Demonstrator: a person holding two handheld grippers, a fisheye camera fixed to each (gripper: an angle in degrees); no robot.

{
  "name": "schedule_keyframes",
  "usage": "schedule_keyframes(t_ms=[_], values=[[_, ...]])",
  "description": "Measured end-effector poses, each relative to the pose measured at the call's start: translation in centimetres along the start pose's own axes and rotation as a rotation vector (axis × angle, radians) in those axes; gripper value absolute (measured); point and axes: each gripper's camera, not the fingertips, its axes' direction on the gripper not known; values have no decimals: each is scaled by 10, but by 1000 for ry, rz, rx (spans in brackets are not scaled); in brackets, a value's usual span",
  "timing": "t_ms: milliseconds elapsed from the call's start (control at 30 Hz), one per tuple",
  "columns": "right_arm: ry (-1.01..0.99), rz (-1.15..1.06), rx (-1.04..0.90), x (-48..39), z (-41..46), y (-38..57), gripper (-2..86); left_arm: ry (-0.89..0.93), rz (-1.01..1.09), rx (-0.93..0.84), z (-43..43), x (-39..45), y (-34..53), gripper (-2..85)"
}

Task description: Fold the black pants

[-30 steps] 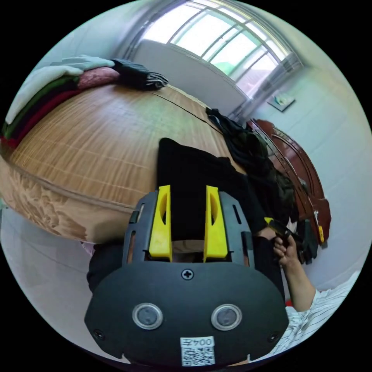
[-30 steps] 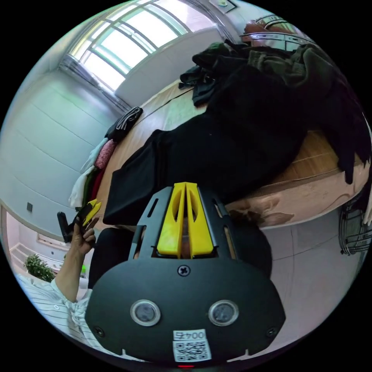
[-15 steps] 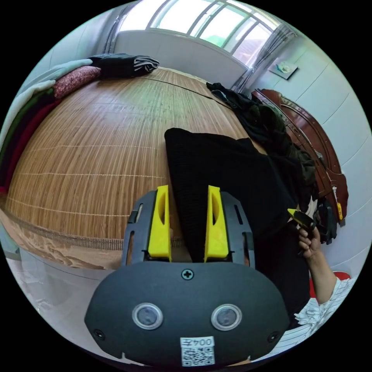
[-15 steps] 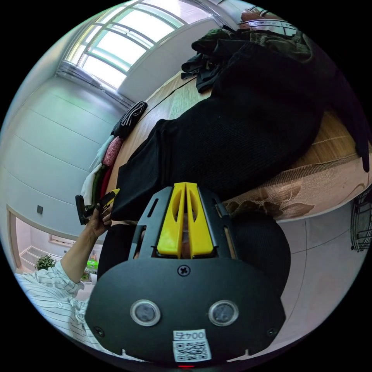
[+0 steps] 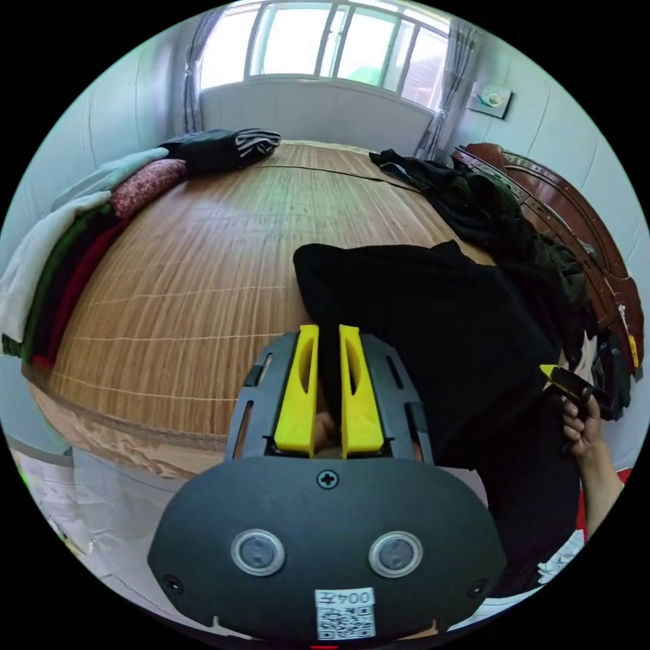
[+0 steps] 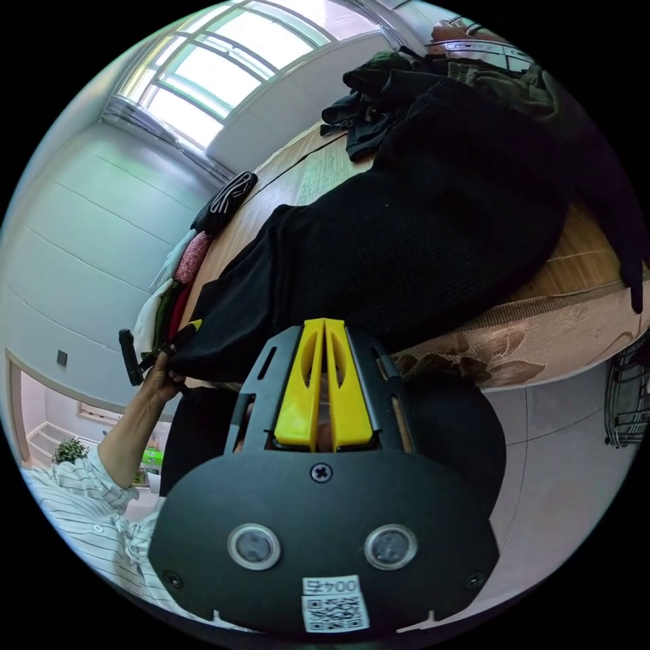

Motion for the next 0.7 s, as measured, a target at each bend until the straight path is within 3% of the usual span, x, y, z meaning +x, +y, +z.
schedule_keyframes(t_ms=[367, 567, 700], values=[[221, -250, 25, -116, 13, 2, 0, -220, -64, 13, -16, -128, 44, 11], [429, -350, 40, -163, 25, -12, 47, -131, 162, 155, -39, -72, 34, 18], [465, -385, -73, -160, 49, -17, 51, -19, 264, -11, 28, -35, 27, 23]])
